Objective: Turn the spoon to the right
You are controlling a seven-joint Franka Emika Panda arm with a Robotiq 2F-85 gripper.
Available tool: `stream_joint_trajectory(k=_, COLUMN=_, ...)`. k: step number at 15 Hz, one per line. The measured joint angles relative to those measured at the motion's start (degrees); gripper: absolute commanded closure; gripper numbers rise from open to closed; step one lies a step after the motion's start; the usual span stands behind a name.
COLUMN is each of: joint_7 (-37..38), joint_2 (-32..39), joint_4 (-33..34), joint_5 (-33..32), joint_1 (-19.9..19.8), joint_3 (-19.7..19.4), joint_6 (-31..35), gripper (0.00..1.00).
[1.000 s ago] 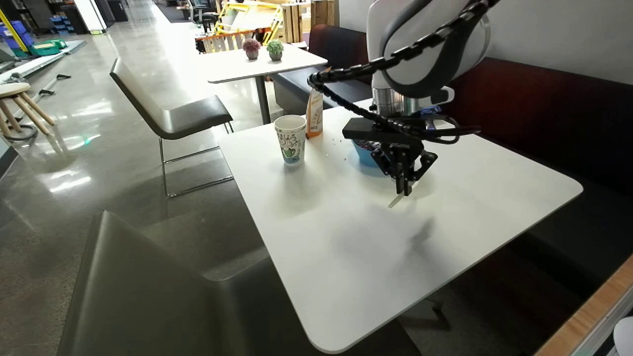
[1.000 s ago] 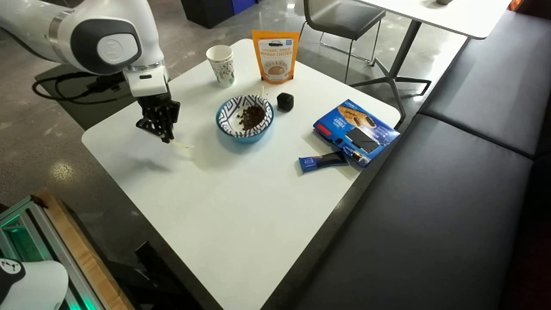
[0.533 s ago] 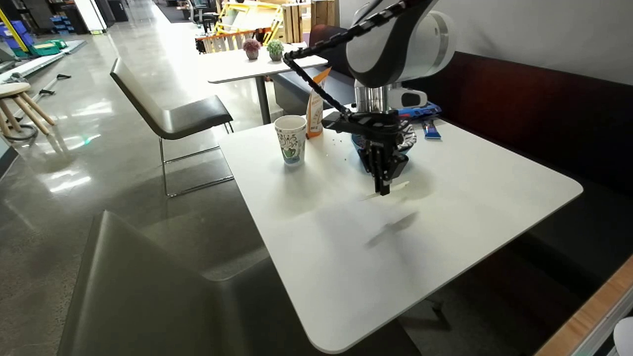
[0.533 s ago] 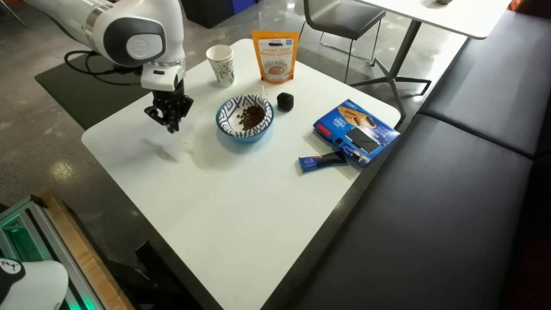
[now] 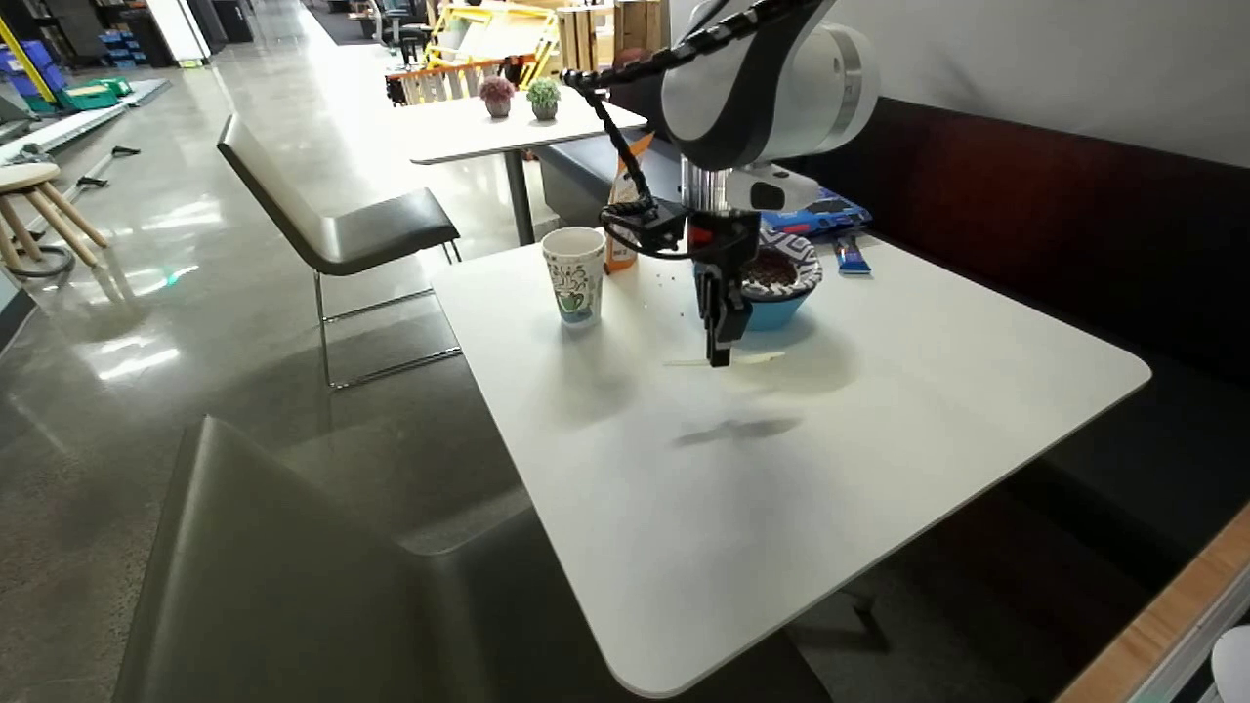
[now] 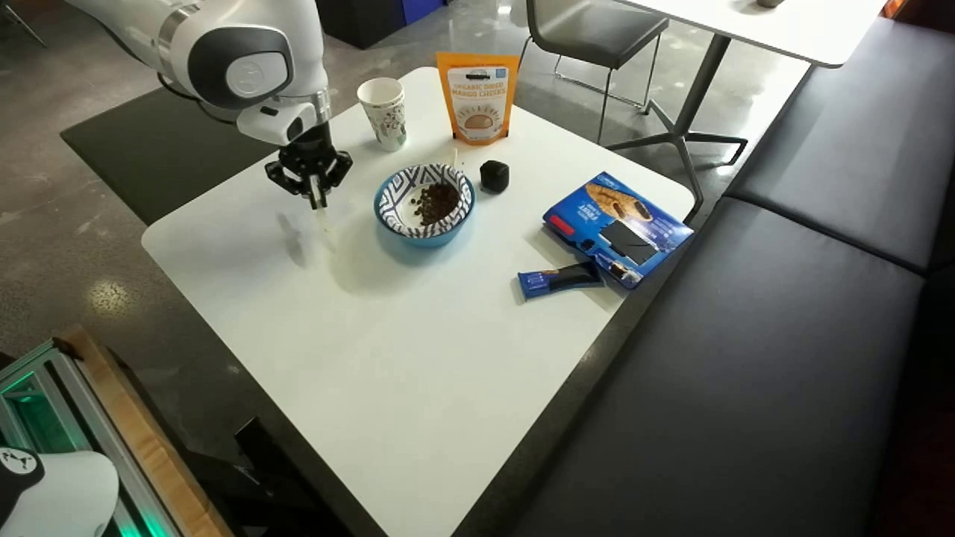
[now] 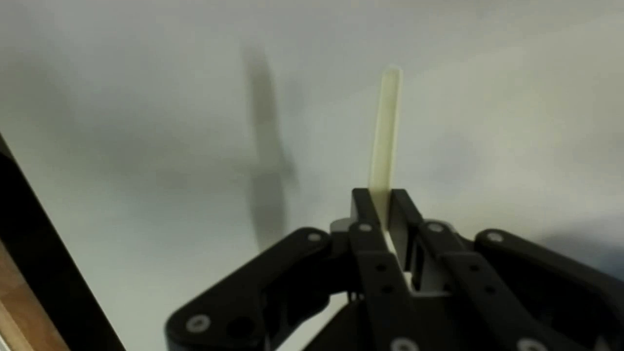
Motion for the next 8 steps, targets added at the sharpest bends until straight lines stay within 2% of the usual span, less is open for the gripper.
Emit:
stream_joint_trajectory(k=4, joint_7=12.4, joint_2=0.0, joint_4=-1.9, joint_5=-4.3, joint_1=2.7, joint_3=-3.4, joint_6=6.9, gripper=0.97)
stream_joint_trajectory(k=5, joint_7=16.0, joint_2=0.0, joint_4=-2.5, joint_5=-6.2, joint_1=3.5, joint_3=-4.4, joint_6=8.3, gripper=0.62)
stream_joint_trajectory(k=6, joint_7=19.7, joint_2=0.1, joint_4=-3.2, joint_5=-8.8, joint_1=4.5, joint_3=-5.6, joint_6=9.2, gripper=0.60)
stream_joint_trajectory(k=8, joint_7=26.0, joint_2=0.0, joint_4=-4.1, joint_5=-14.7, joint_1=6.5, joint_3=-8.0, joint_6=9.4, gripper=0.47)
